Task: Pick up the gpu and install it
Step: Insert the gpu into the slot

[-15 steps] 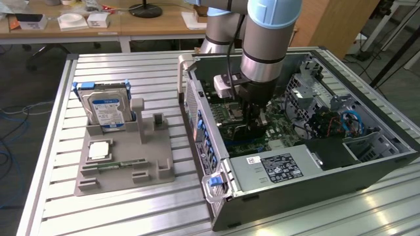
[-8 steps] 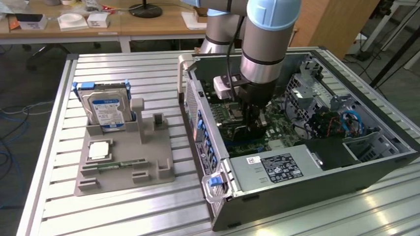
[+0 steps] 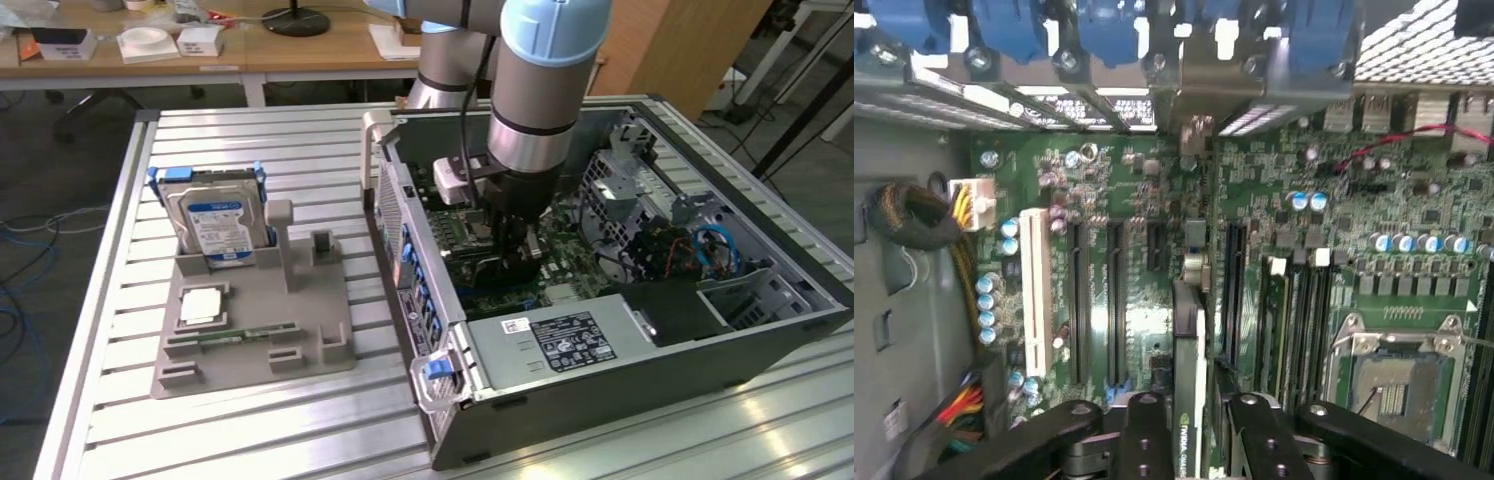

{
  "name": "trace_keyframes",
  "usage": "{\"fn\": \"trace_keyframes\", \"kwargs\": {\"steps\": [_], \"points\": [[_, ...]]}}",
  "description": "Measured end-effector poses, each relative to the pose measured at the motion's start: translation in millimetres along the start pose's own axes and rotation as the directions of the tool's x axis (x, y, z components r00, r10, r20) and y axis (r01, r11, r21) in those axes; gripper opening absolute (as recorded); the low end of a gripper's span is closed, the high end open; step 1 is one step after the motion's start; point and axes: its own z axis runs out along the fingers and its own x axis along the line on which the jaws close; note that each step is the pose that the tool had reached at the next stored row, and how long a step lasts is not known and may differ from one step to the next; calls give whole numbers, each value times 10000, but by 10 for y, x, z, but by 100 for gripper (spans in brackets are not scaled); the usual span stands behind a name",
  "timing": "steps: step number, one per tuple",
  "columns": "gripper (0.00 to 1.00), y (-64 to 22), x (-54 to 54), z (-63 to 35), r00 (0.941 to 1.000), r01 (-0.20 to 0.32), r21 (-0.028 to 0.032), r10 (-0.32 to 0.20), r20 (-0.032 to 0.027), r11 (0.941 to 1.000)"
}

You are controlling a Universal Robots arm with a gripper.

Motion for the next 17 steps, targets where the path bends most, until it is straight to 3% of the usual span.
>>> {"fn": "trace_keyframes", "kwargs": {"steps": [1, 3, 6, 12, 15, 16, 17], "points": [[27, -1, 0, 0, 10000, 0, 6, 0, -5, 10000], [39, -2, 1, -2, 10000, 2, 4, -2, -11, 10000], [45, -5, 1, -30, 10000, 4, 2, -4, -14, 10000], [45, -35, -2, -293, 10000, 4, 3, -4, -13, 10000], [45, -46, -3, -387, 10000, -4, -5, 4, 42, 10000], [45, -51, -4, -412, 10000, -2, -67, 2, 42, 10000], [45, -54, -5, -420, 10000, -5, -190, 5, 43, 9998]]}}
